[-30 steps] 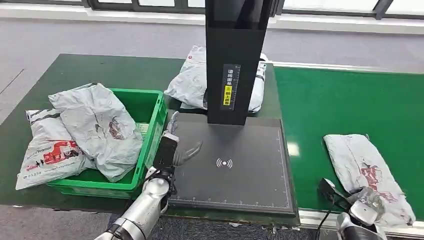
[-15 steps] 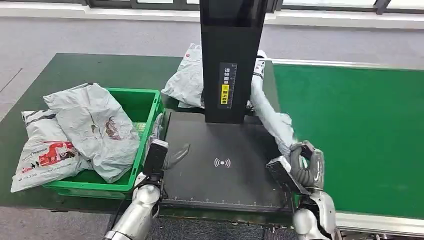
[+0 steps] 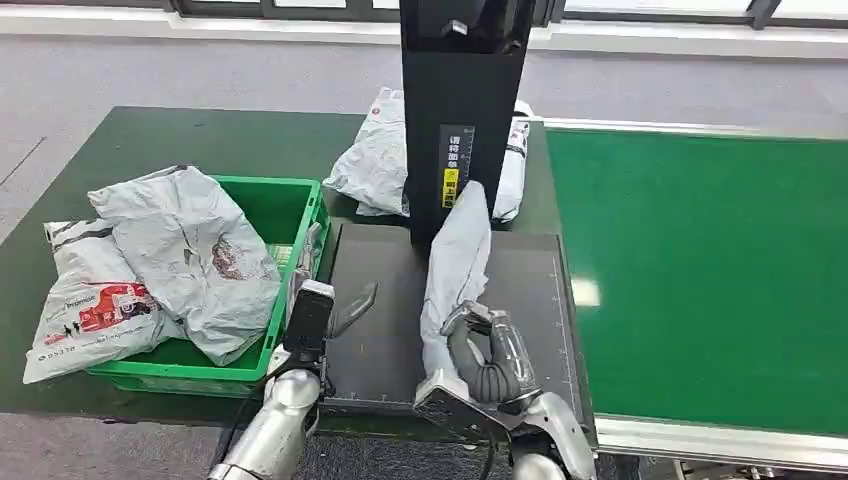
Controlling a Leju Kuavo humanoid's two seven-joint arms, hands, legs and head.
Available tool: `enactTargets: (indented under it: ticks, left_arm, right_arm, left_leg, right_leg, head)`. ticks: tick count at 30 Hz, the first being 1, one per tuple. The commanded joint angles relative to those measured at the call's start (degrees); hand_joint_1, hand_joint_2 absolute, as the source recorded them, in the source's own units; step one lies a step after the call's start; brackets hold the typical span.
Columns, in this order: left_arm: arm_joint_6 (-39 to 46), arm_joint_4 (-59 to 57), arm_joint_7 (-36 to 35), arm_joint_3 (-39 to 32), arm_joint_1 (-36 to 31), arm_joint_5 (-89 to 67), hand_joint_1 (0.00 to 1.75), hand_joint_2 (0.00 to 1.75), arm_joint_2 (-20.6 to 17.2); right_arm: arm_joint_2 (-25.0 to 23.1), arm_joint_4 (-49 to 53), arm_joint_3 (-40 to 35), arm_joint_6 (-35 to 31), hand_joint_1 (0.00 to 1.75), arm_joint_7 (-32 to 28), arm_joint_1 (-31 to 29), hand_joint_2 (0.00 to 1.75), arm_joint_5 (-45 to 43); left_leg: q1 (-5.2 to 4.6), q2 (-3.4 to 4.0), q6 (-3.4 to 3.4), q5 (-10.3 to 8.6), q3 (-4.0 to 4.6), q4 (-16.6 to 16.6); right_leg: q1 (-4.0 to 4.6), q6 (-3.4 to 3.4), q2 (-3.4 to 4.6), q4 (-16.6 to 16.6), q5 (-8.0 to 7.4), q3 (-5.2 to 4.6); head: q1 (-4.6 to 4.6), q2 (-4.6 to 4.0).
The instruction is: Moved the parcel from conveyor to table for the left to box.
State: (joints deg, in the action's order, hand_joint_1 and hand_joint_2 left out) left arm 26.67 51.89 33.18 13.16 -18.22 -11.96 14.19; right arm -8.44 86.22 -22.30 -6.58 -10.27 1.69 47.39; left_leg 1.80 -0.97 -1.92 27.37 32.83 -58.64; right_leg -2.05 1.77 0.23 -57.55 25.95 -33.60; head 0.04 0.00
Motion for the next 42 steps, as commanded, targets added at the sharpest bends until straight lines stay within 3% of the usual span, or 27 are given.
enactTargets:
  ticks: [1, 7, 8, 13, 14, 16, 19, 26, 29, 35, 39, 42]
  left_arm:
    - [-0.16, -2.36, -1.32, 0.05, -3.42, 2.29, 0.0, 1.75, -0.39]
    - [-0.25, -2.51, -1.11, 0.04, -3.34, 2.62, 0.0, 1.75, -0.4]
    - [0.95, -1.99, -0.29, -0.49, -3.1, 3.12, 0.0, 1.75, -0.3]
    - [3.2, 0.69, 1.31, -2.3, -1.47, 5.19, 0.0, 1.75, -0.61]
    - [3.95, 1.62, 1.82, -2.98, -0.55, 5.74, 0.0, 1.75, -0.59]
    - [4.5, 2.44, 2.27, -2.91, 0.45, 5.71, 0.0, 1.75, -0.8]
    - [4.94, 0.37, 1.87, -2.05, 0.37, 3.58, 0.0, 1.75, -0.56]
    - [7.31, -5.95, 2.54, -0.92, -1.72, 0.39, 0.0, 1.75, -0.91]
    - [0.02, -11.15, -0.21, 3.47, -2.6, -4.86, 0.0, 1.75, -3.52]
    - [-1.75, -17.22, -3.42, 7.18, -4.2, -12.56, 0.0, 1.75, -4.07]
    - [-15.29, -25.57, -10.67, 13.21, -6.24, -23.21, 0.0, 1.75, -4.33]
    - [-19.08, -29.42, -12.97, 14.59, -7.23, -27.39, 0.0, 1.75, -4.16]
  right_arm:
    - [2.9, -18.42, -6.56, 4.02, 0.0, 6.02, -6.17, 1.75, 7.34]
    - [2.87, -17.83, -6.34, 4.18, 0.0, 6.45, -6.03, 1.75, 7.54]
    - [3.5, -18.31, -7.02, 4.76, 0.0, 9.09, -6.14, 1.75, 10.32]
    - [3.28, -14.79, -2.39, 0.67, 0.0, 7.9, -3.88, 1.75, 8.76]
    - [2.47, -11.32, 0.83, -3.63, 0.0, 5.85, -2.44, 1.75, 6.96]
    - [2.5, -7.5, 3.38, -4.32, 0.0, 4.49, -1.43, 1.75, 4.99]
    - [-0.66, -1.52, 11.31, -14.13, 0.0, -7.04, 0.78, 1.75, -9.43]
    - [-2.24, -4.22, 15.61, -17.78, 0.0, -15.15, 0.27, 1.75, -22.43]
    - [-1.42, -7.81, 16.7, -18.58, 0.0, -17.49, -1.75, 1.75, -27.15]
    - [-1.31, -9.91, 17.2, -17.5, 0.0, -16.47, -3.43, 1.75, -27.32]
    - [-0.75, -13.41, 16.64, -15.01, 0.0, -14.24, -5.85, 1.75, -24.85]
    - [-0.79, -16.12, 16.56, -13.34, 0.0, -12.76, -7.04, 1.75, -23.5]
  left_leg:
    - [0.02, 0.11, 0.12, -0.06, -0.17, 0.15]
    - [-0.01, 0.11, 0.1, -0.01, -0.09, 0.07]
    - [-0.02, 0.21, 0.17, -0.04, -0.16, 0.16]
    - [-0.04, 0.11, 0.14, -0.03, -0.11, 0.11]
    - [0.0, 0.1, 0.11, -0.01, -0.06, 0.05]
    - [-0.03, 0.05, 0.12, -0.01, -0.05, 0.06]
    - [-0.09, 0.04, 0.12, -0.02, 0.0, 0.06]
    - [-0.11, 0.05, 0.19, -0.1, -0.1, 0.17]
    - [-0.03, 0.03, 0.12, -0.05, -0.12, 0.11]
    - [-0.08, 0.17, 0.14, -0.05, -0.16, 0.16]
    - [-0.07, 0.13, 0.14, -0.06, -0.19, 0.19]
    - [-0.07, 0.19, 0.16, -0.07, -0.21, 0.21]
  right_leg:
    - [0.07, -0.16, 0.02, 0.18, -0.09, 0.16]
    - [0.03, -0.13, 0.05, 0.07, -0.05, 0.06]
    - [0.05, -0.22, 0.1, 0.17, -0.1, 0.08]
    - [0.01, -0.16, 0.03, 0.1, -0.06, 0.06]
    - [0.04, -0.13, 0.04, 0.08, -0.05, 0.03]
    - [0.02, -0.14, -0.01, 0.06, -0.03, 0.03]
    - [-0.04, -0.15, -0.04, 0.01, -0.01, -0.05]
    - [-0.03, -0.24, -0.06, 0.13, -0.08, 0.04]
    - [0.03, -0.18, -0.04, 0.14, -0.07, 0.06]
    - [0.0, -0.21, 0.09, 0.15, -0.11, 0.05]
    - [0.01, -0.23, 0.05, 0.18, -0.11, 0.09]
    - [0.01, -0.24, 0.09, 0.21, -0.14, 0.11]
  head:
    - [0.0, 0.0]
    - [0.0, 0.0]
    - [0.0, 0.0]
    - [0.0, 0.0]
    - [0.02, 0.0]
    - [0.0, -0.02]
    - [0.0, 0.0]
    - [0.02, 0.0]
    - [0.0, 0.0]
    - [0.0, 0.0]
    - [0.0, 0.0]
    - [0.0, -0.02]
